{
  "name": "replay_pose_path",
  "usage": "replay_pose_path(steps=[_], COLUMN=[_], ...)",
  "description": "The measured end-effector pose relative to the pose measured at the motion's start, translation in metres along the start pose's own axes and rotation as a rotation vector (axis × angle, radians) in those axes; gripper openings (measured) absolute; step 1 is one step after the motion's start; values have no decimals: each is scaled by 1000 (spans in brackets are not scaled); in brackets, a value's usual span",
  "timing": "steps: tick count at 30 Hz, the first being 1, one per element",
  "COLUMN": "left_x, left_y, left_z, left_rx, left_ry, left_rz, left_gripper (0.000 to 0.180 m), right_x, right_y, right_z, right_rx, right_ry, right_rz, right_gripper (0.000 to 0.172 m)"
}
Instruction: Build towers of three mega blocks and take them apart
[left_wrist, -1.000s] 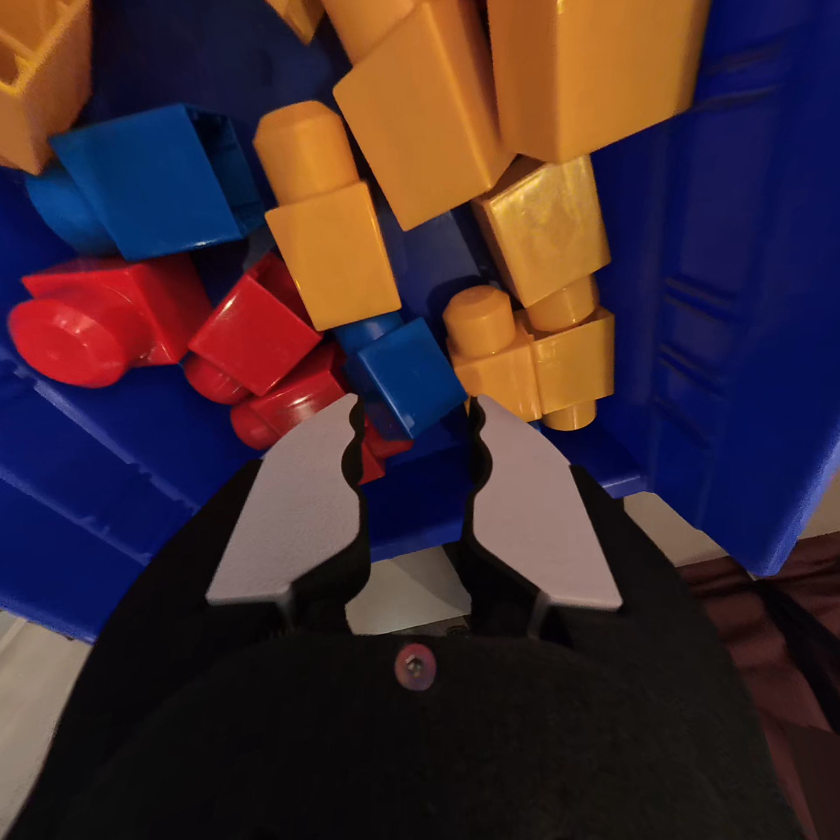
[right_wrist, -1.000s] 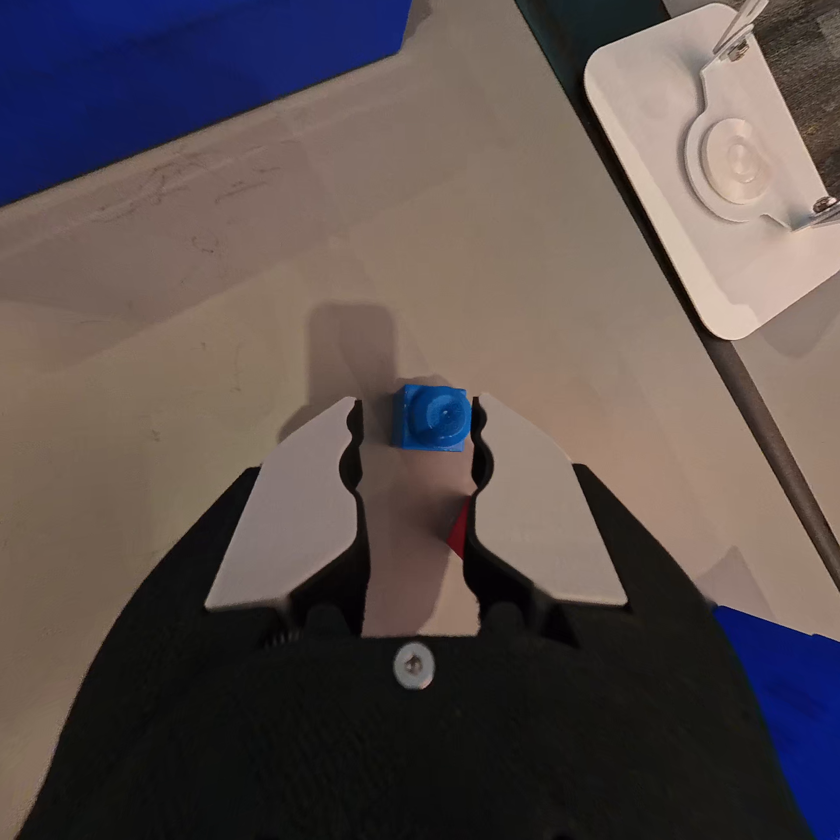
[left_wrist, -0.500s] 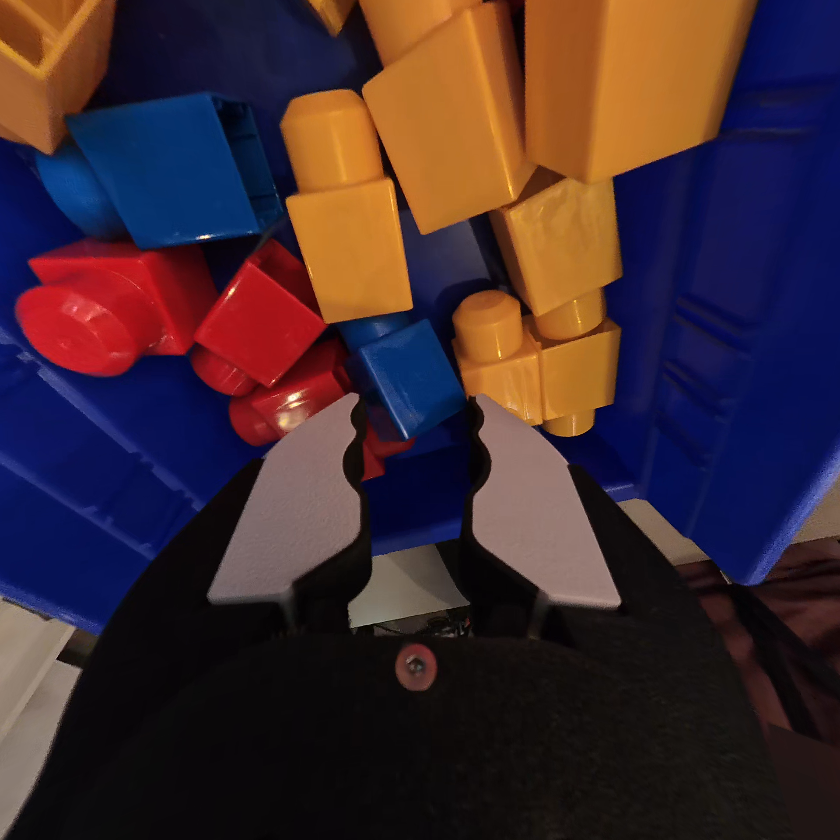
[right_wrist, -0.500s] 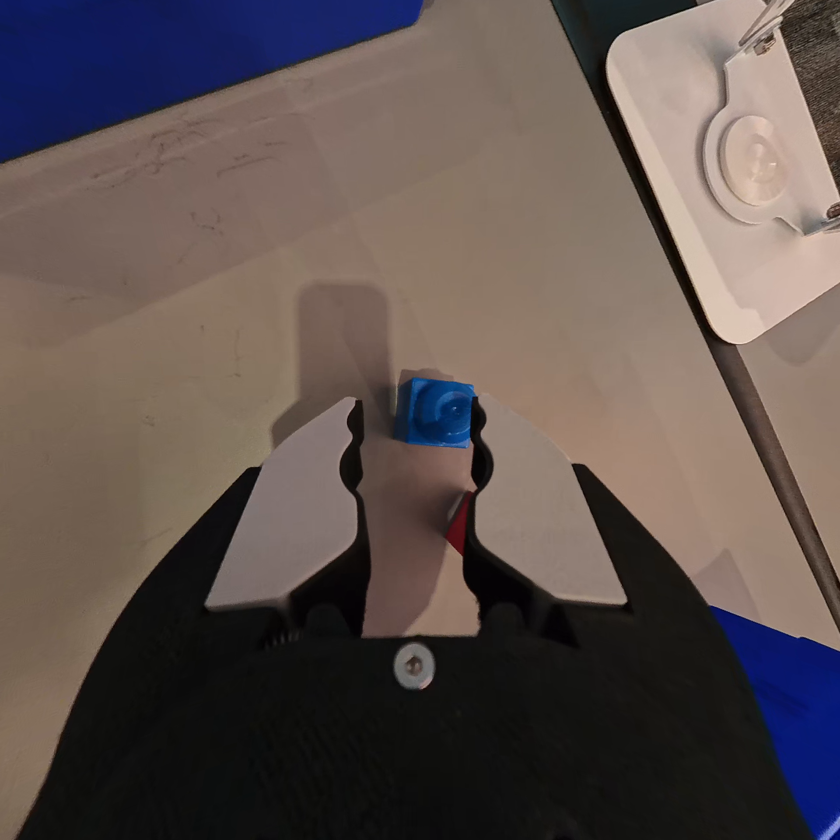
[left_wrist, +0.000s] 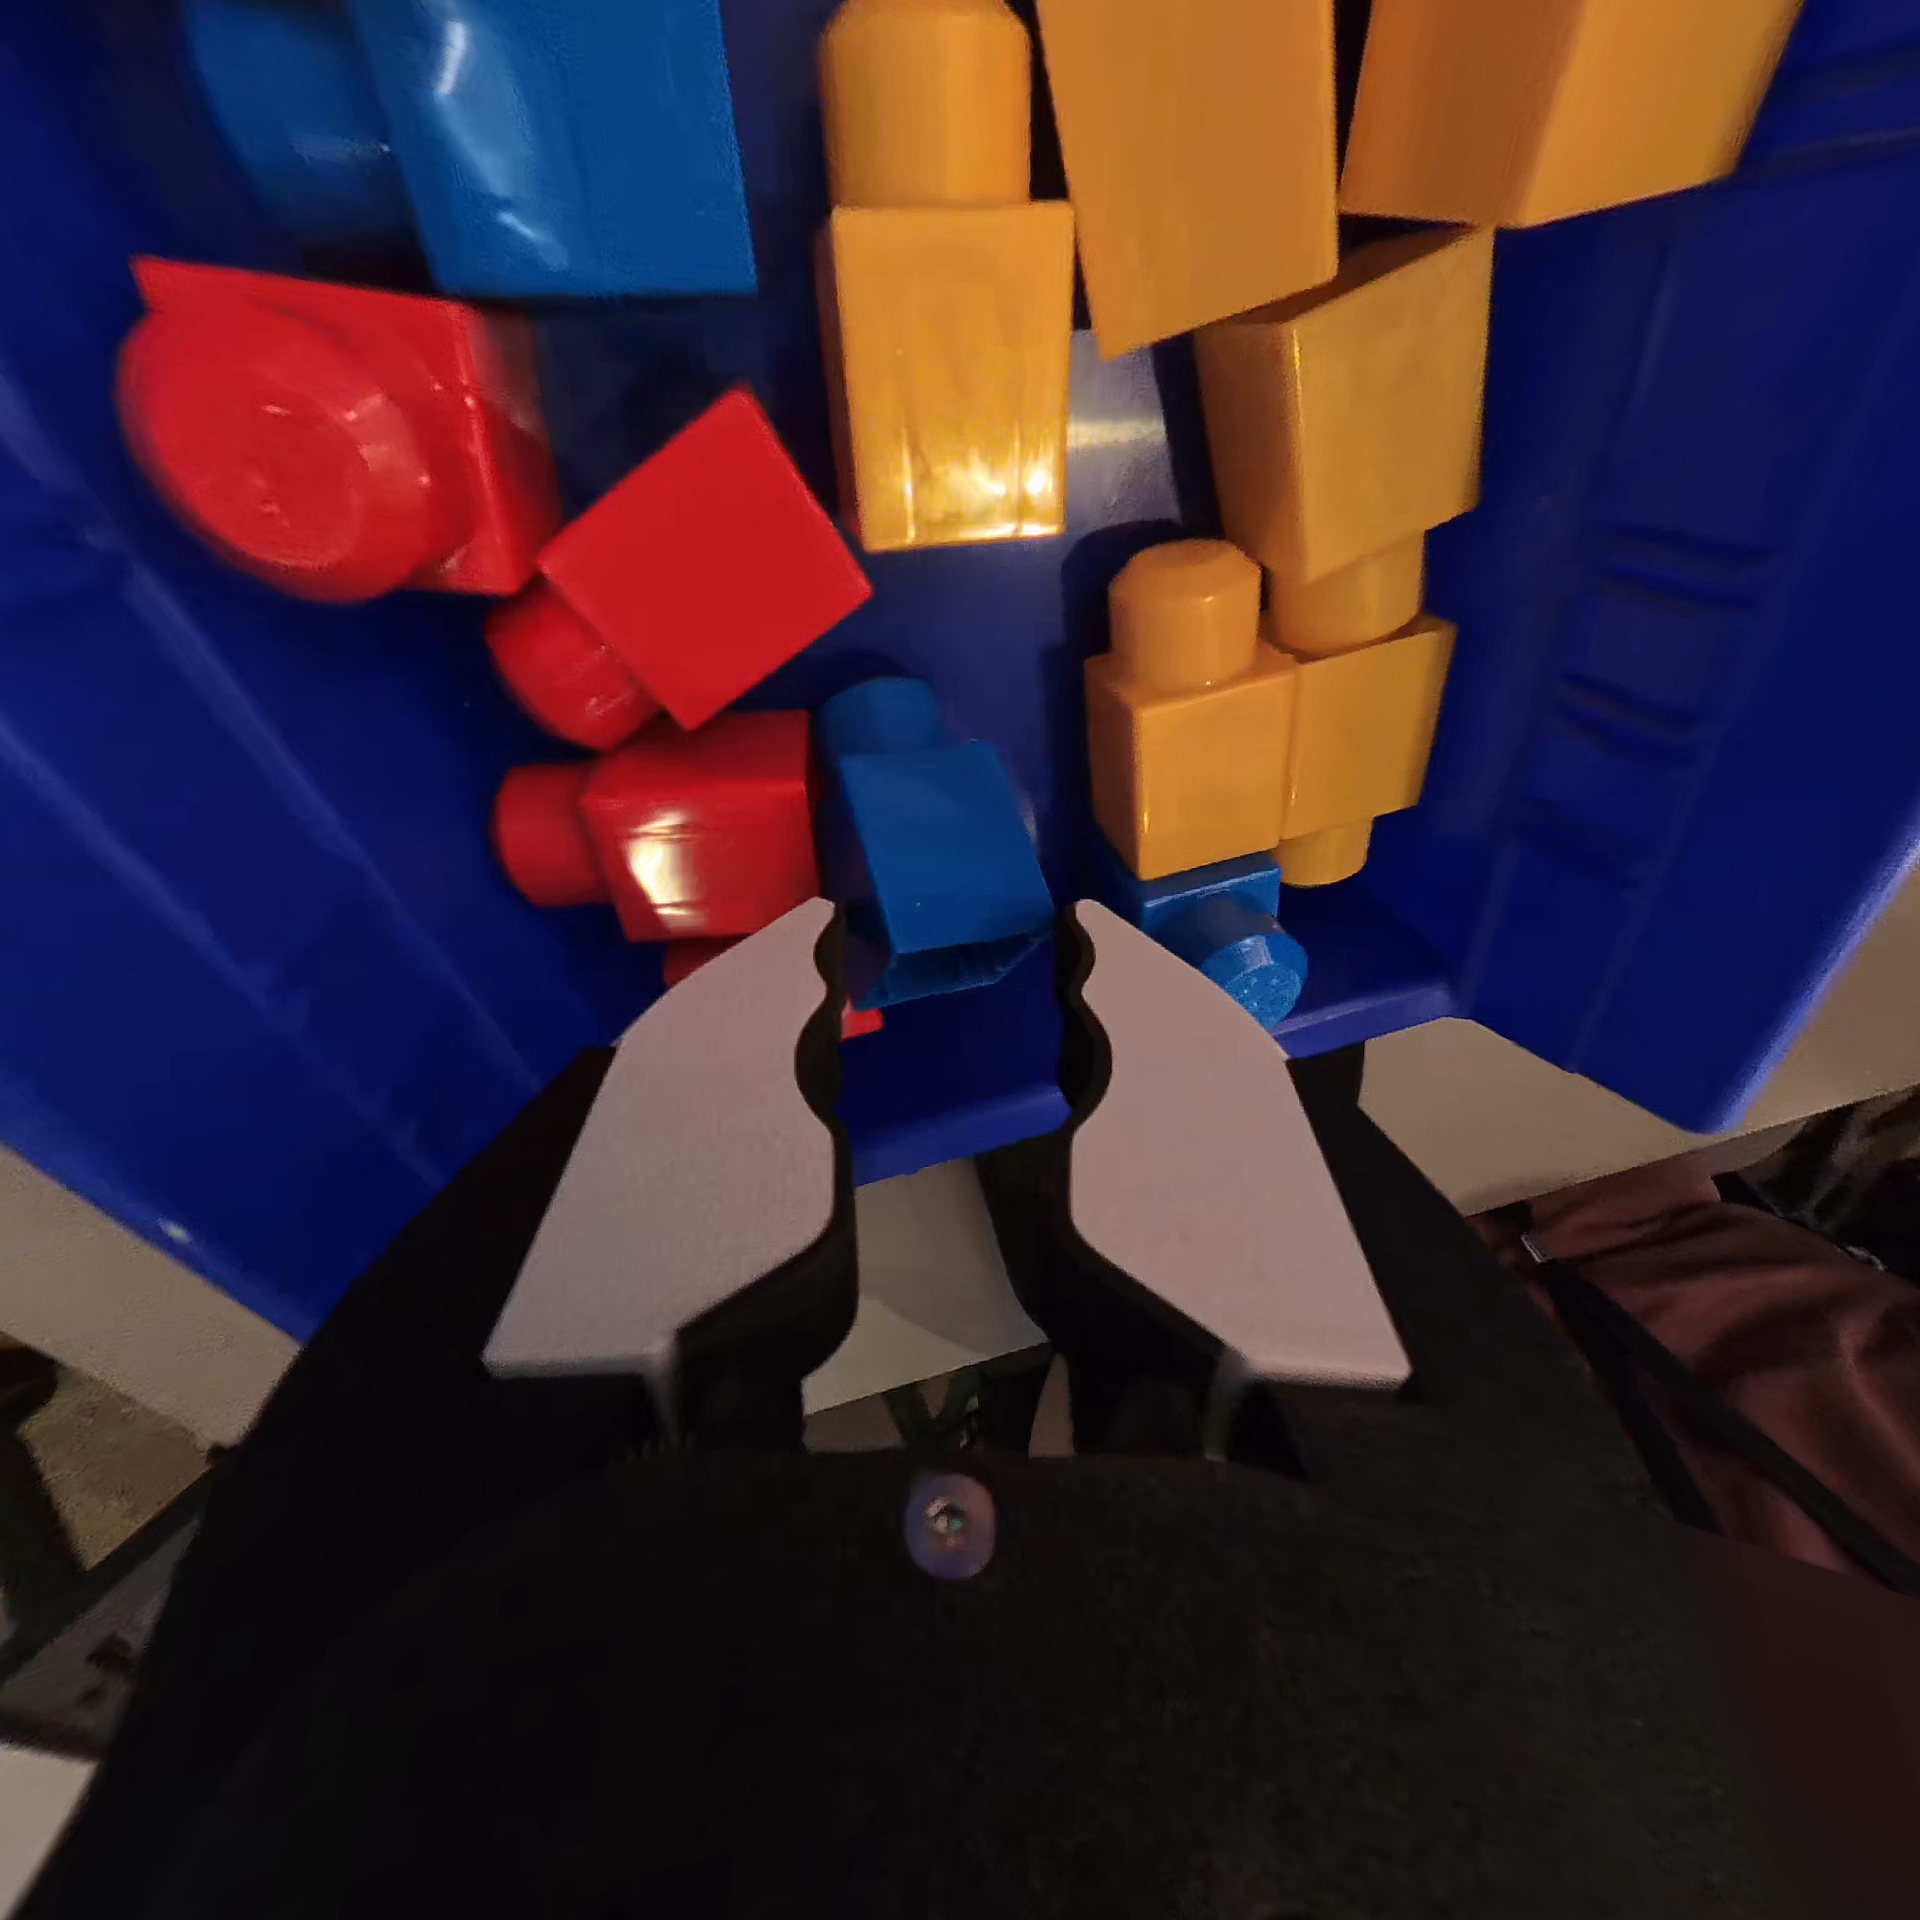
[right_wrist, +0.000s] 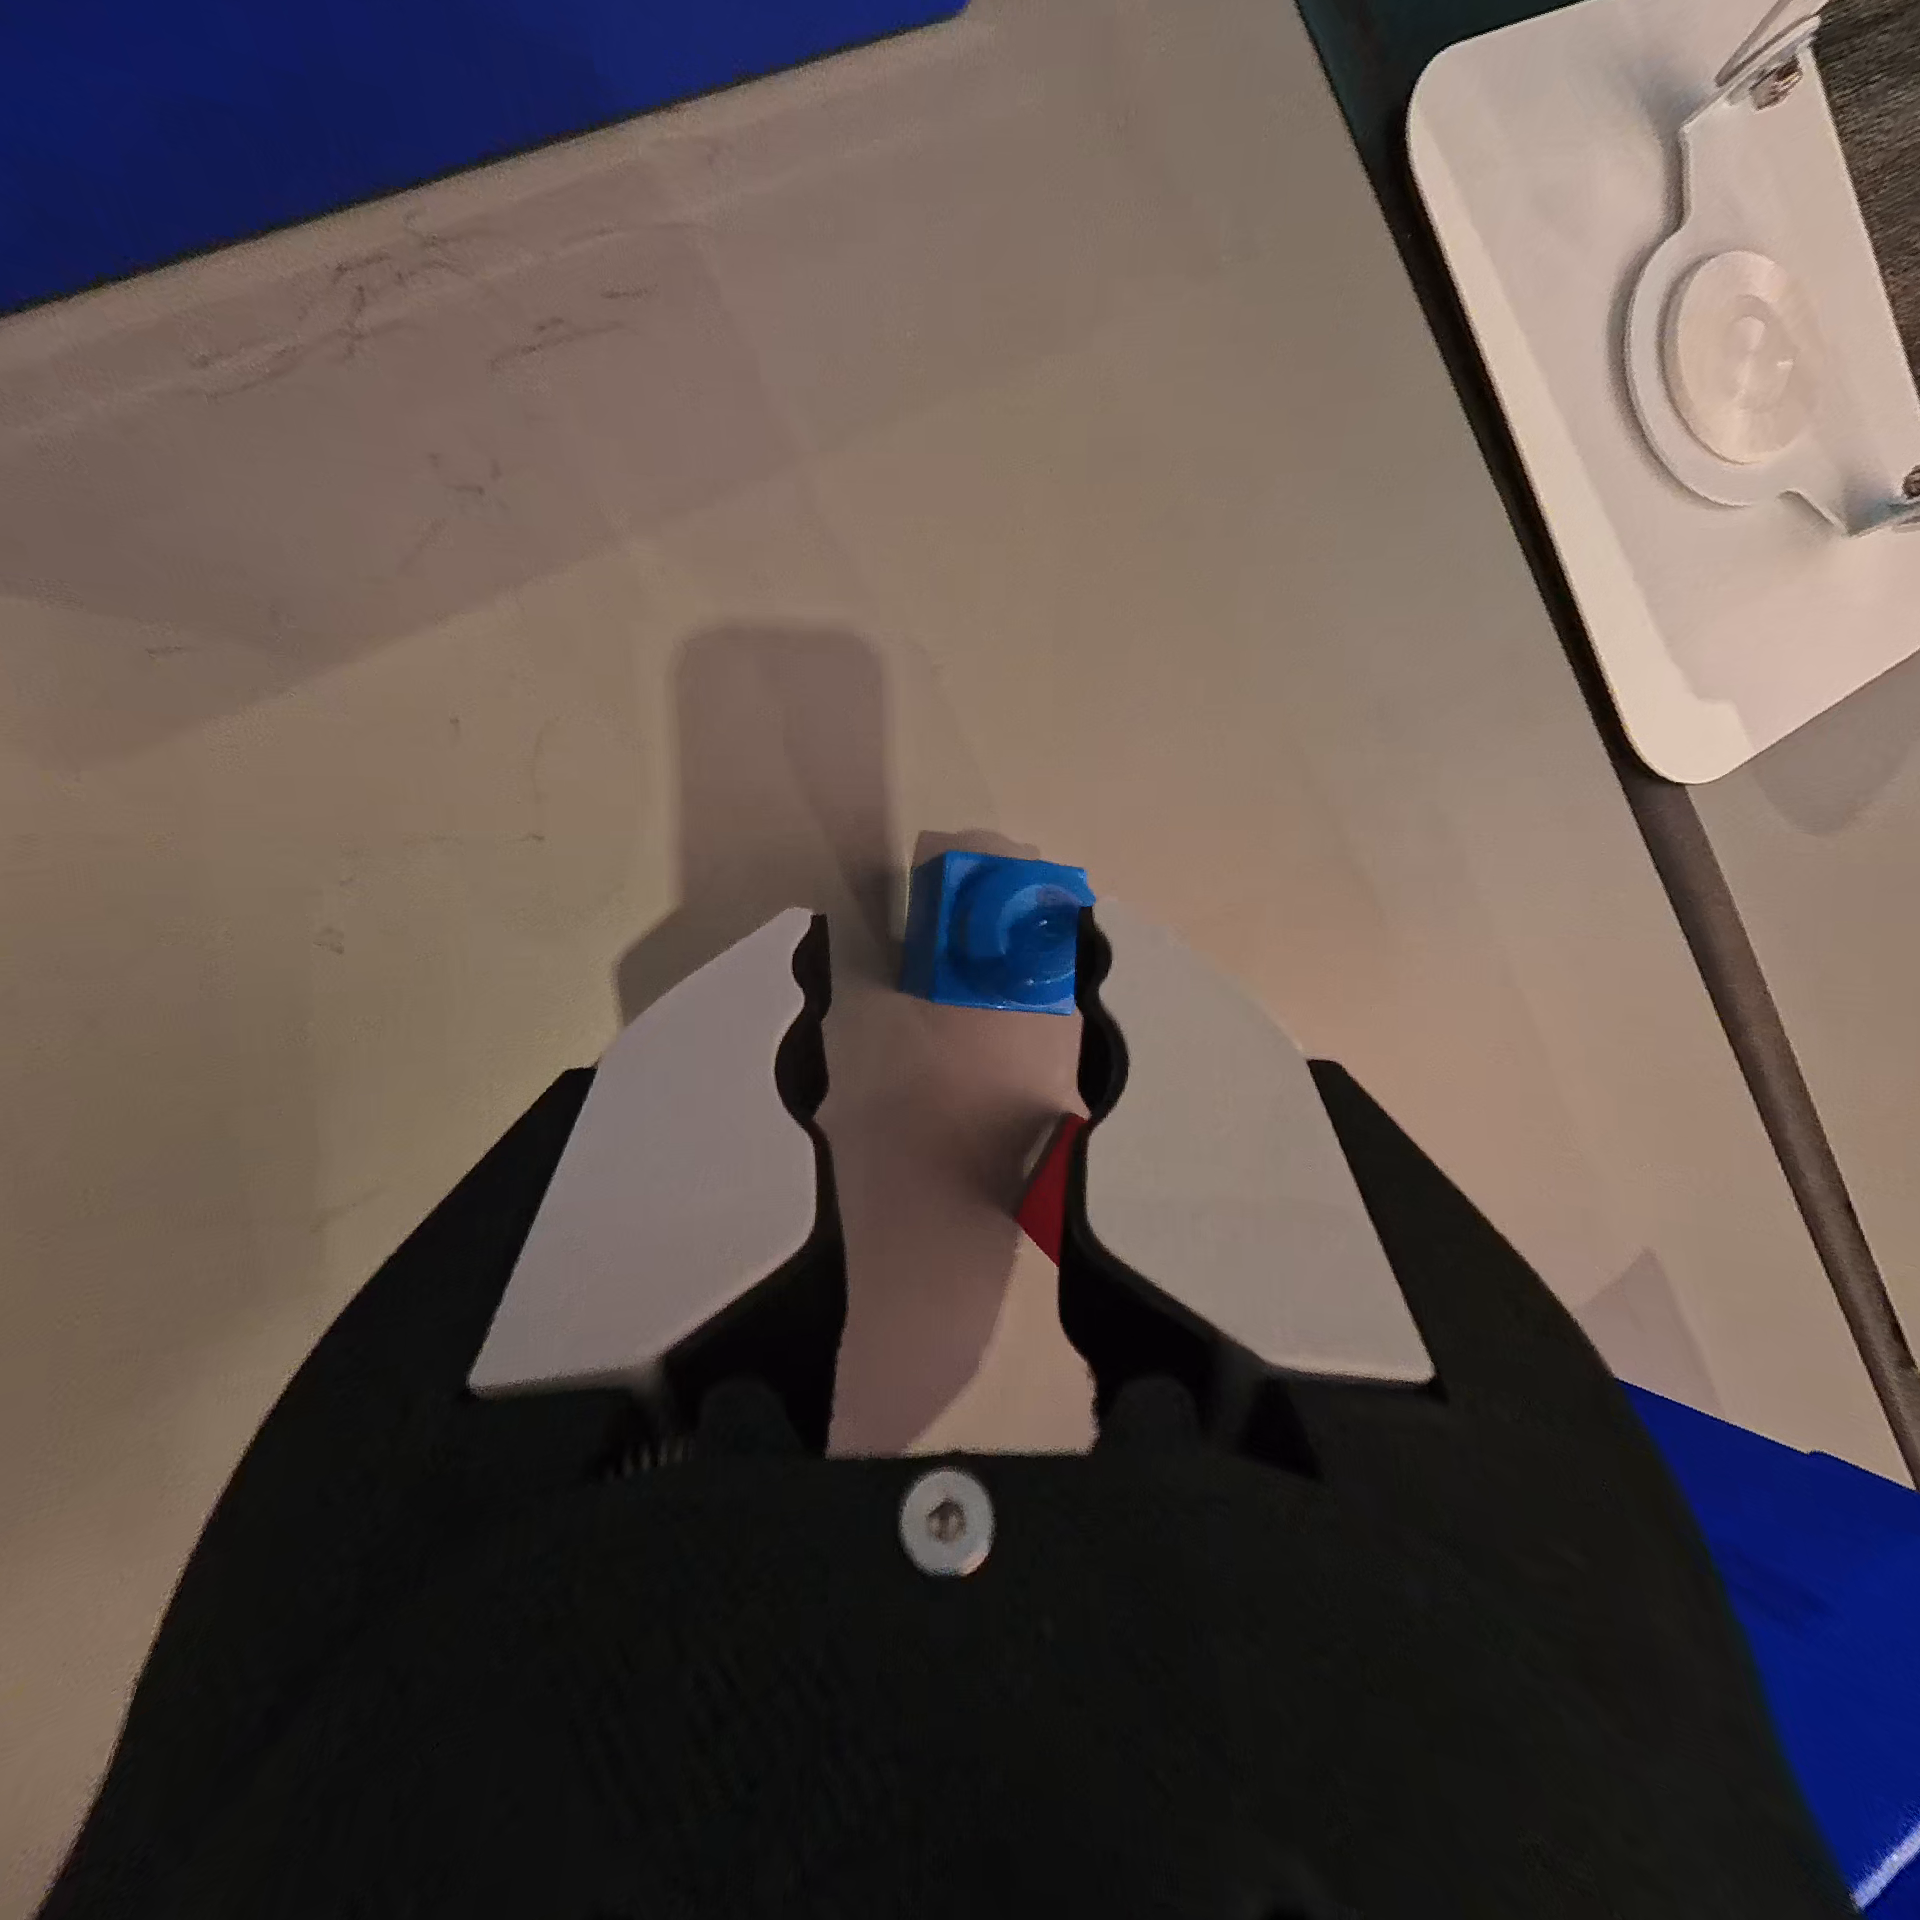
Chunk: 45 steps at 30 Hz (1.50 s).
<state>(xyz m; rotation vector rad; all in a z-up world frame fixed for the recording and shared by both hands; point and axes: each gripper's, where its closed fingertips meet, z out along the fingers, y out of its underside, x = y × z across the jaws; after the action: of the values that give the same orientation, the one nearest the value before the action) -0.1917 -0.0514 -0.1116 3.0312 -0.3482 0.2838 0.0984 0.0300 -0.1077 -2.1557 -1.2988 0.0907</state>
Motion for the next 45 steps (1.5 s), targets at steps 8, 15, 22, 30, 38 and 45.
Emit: replay_pose_path(steps=[8, 15, 22, 30, 38, 45], left_x=[-6, 12, 3, 21, 6, -5], left_y=[-1, 1, -7, -66, -82, -76], left_z=[-8, -11, -3, -18, 7, 13], left_rx=[33, 34, 31, 308, 245, 176], left_ry=[-82, -92, -70, 71, -116, -199], left_rz=[9, 92, 50, 169, 200, 188], left_gripper=[54, 63, 58, 50, 44, 50], right_x=[0, 0, 0, 1, 0, 0], right_y=[0, 0, 1, 1, 2, 3], right_z=[0, 0, 0, 0, 0, 0], right_rx=[-1, -2, -5, -3, -13, -23], right_ry=[-4, -7, -11, -11, -11, -8], right_rz=[-3, -9, -10, -11, -28, -39], right_gripper=[47, 47, 47, 47, 48, 48])
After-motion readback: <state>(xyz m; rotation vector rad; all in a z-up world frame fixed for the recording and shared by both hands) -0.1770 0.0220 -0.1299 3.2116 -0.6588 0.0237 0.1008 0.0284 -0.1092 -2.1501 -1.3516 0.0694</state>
